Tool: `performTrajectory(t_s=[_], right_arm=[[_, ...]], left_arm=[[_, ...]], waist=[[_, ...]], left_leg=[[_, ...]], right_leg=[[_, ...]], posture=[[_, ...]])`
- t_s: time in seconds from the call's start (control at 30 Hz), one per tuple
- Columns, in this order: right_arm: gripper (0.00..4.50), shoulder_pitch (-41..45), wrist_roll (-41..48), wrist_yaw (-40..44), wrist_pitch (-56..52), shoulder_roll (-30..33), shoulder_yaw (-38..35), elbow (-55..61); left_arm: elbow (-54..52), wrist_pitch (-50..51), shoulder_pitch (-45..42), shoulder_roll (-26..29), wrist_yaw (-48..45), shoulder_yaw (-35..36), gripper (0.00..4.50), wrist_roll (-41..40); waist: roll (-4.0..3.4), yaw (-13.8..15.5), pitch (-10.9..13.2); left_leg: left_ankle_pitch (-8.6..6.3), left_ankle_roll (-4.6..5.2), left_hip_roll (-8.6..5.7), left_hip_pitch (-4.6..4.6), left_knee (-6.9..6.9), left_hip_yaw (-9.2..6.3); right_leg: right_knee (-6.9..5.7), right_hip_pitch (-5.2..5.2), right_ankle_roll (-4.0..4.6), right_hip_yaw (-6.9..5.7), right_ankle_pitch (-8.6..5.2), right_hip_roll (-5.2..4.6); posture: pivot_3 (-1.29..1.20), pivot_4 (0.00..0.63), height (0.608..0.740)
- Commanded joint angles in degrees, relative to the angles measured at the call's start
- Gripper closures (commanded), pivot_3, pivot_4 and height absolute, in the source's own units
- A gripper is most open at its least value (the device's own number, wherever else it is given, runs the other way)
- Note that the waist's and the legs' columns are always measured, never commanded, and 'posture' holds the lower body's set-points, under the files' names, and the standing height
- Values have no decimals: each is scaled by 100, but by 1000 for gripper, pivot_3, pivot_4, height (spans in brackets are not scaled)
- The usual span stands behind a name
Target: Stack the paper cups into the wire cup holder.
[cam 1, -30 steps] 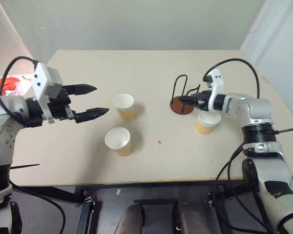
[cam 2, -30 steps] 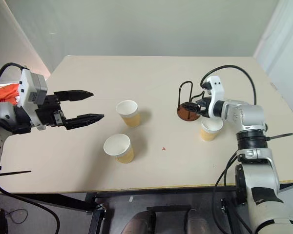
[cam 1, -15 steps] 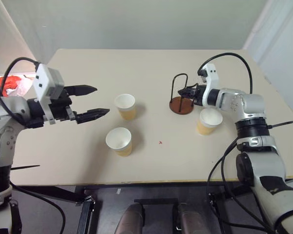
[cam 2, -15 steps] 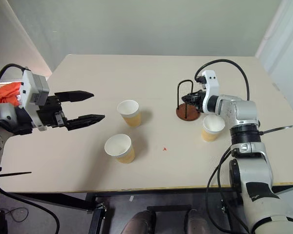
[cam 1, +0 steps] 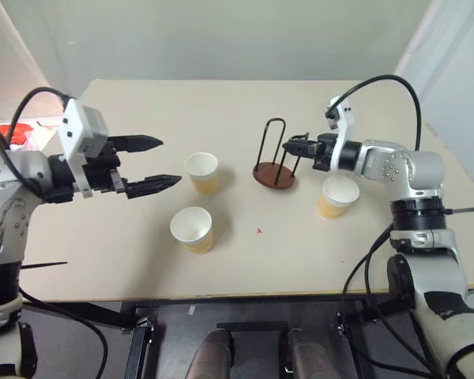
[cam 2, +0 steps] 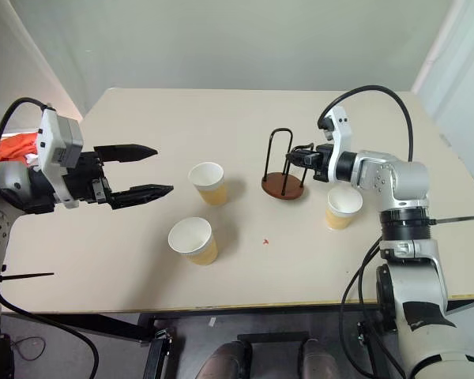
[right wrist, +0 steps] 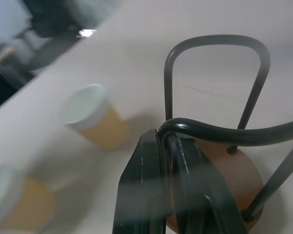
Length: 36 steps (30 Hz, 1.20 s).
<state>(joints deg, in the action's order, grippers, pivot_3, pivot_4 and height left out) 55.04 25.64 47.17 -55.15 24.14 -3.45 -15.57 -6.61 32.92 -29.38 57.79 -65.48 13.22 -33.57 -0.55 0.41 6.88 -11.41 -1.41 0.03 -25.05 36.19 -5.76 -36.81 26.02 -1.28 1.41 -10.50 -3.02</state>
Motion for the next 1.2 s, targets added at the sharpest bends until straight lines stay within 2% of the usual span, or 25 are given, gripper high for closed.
performTrajectory(t_s=[0.03, 0.2, 0.33, 0.5, 0.9, 1.03, 1.2], right_arm=[[4461, -301, 534, 683, -107, 414, 113, 1326], [4461, -905, 777, 1227, 14, 897, 461, 2462], [4461, -1356, 480, 1559, 764, 1192, 913, 3065], [4461, -1500, 366, 1623, 1185, 1171, 1138, 3098], [4461, -1748, -75, 2266, 2135, 1447, 1602, 2797], [3393, -1734, -95, 2484, 2103, 1523, 1692, 2638], [1595, -1770, -296, 2866, 2334, 1843, 1840, 2582]], left_arm=[[-55, -49, -265, 231, -299, 38, 0, -93], [-203, 2, -315, 261, -664, -117, 0, -228], [-495, 155, -217, 335, -1123, -168, 0, -535], [-785, 389, 30, 443, -1350, -214, 0, -744], [-1006, 466, 285, 459, -1166, -158, 0, -786], [-1040, 466, 292, 451, -1112, -181, 0, -792], [-1014, 438, 173, 414, -1071, -271, 0, -747]], waist=[[1, 12, 0], [3, 13, -1], [4, 2, -1], [5, -29, -2], [14, -17, -8], [15, -17, -8], [15, -14, -8]], left_leg=[[1, 1, -1, -7, 1, -4], [2, 1, -3, -5, 5, -6], [9, 2, -1, 0, 7, -5], [27, 4, 2, 6, 7, -4], [34, 8, 1, 6, 8, -3], [33, 6, 2, 6, 6, -3], [33, 6, 1, 6, 6, -3]], right_leg=[[2, 1, 0, -5, 0, 0], [4, -7, 1, -5, -1, 0], [0, -10, -1, -4, 0, 1], [-2, -11, -3, 0, 1, 2], [2, -16, -2, 4, 1, 1], [1, -15, -3, 4, 1, 1], [1, -16, -3, 4, 1, 1]], posture=[[0, 150, 740], [0, 150, 740], [0, 150, 740], [0, 150, 740], [0, 150, 740], [0, 150, 740], [0, 150, 740]])
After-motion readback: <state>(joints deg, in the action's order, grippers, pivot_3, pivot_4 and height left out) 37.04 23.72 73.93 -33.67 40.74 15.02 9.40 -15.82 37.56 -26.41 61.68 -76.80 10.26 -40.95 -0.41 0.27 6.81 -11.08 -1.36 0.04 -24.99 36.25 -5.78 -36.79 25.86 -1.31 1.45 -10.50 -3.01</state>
